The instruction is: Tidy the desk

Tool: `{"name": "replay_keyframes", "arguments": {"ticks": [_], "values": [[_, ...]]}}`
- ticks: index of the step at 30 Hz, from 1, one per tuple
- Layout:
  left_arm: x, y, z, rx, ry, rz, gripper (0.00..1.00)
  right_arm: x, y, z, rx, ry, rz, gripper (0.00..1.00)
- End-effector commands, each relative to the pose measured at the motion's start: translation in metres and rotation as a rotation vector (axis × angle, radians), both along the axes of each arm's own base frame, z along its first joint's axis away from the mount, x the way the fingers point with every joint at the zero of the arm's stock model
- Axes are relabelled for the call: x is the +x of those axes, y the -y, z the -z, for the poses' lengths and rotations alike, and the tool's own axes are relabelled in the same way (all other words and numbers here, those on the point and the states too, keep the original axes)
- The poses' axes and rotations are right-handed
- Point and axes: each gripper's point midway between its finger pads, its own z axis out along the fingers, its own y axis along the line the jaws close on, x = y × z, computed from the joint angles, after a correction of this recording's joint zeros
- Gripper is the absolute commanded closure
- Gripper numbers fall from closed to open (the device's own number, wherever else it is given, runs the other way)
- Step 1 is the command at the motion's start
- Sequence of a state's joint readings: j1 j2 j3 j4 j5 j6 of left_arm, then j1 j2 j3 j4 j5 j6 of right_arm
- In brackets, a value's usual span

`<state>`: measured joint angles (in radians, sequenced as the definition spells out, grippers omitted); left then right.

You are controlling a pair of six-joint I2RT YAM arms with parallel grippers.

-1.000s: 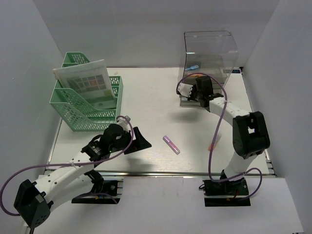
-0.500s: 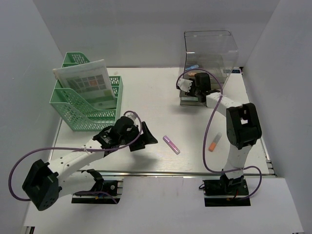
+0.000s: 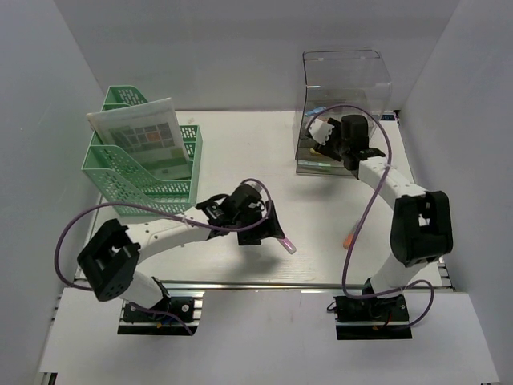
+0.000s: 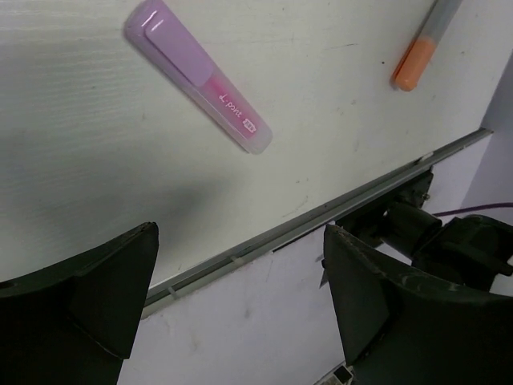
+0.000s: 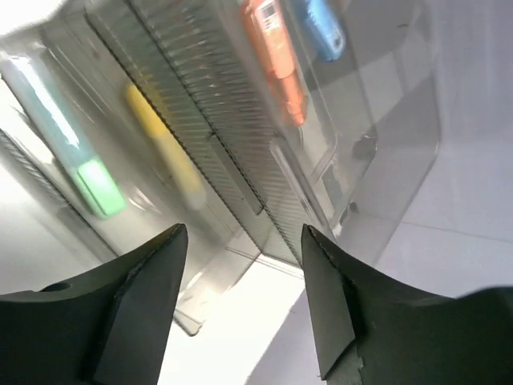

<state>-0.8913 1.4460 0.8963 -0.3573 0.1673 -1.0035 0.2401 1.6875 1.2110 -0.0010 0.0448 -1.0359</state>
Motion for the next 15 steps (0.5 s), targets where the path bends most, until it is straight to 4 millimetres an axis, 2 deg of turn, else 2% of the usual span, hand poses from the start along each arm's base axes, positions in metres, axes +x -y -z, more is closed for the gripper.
{"name": "replay_keyframes", "arguments": {"ticks": [1,2,4,5,6,7,8,9,10,11,12,13,14,15], "values": [[0.005,0.008,-0.009,0.054,0.041,-0.012,0.07,-0.019,-0.01,-0.016,0.163,-0.024,-0.016,0.36],[0.001,0.008,-0.002,0.093,0.033,-0.007,0.07,-0.03,-0.014,-0.036,0.242,-0.009,-0.047,0.4],[0.003,0.001,0.007,0.177,0.033,-0.055,0.07,-0.054,-0.023,-0.036,0.393,-0.076,-0.052,0.47],[0.003,0.007,0.002,0.189,0.032,-0.076,0.08,-0.073,-0.034,-0.058,0.474,-0.072,-0.118,0.7],[0.0,-0.003,0.019,0.286,-0.016,-0.121,0.09,-0.091,-0.04,-0.048,0.52,-0.117,-0.135,0.86],[0.007,0.007,0.007,0.291,-0.013,-0.153,0.12,-0.112,-0.05,-0.071,0.609,-0.096,-0.18,1.0],[-0.003,-0.002,0.028,0.409,-0.081,-0.184,0.14,-0.123,-0.052,-0.076,0.647,-0.09,-0.193,1.0],[0.001,-0.002,0.029,0.445,-0.086,-0.21,0.16,-0.138,-0.053,-0.064,0.68,-0.115,-0.191,1.0],[-0.001,0.003,0.033,0.472,-0.097,-0.21,0.18,-0.151,-0.053,-0.089,0.721,-0.041,-0.215,1.0],[0.002,0.019,0.024,0.456,-0.094,-0.22,0.19,-0.158,-0.051,-0.093,0.733,-0.019,-0.212,1.0],[0.0,0.021,0.037,0.504,-0.109,-0.217,0.19,-0.164,-0.048,-0.098,0.747,0.008,-0.197,0.91],[0.008,0.03,0.032,0.488,-0.099,-0.239,0.2,-0.173,-0.038,-0.104,0.767,0.054,-0.153,0.72],[0.005,0.035,0.034,0.493,-0.102,-0.245,0.22,-0.177,-0.034,-0.104,0.776,0.055,-0.123,0.64],[0.007,0.035,0.044,0.524,-0.117,-0.27,0.24,-0.177,-0.023,-0.107,0.793,0.07,-0.051,0.59]]}}
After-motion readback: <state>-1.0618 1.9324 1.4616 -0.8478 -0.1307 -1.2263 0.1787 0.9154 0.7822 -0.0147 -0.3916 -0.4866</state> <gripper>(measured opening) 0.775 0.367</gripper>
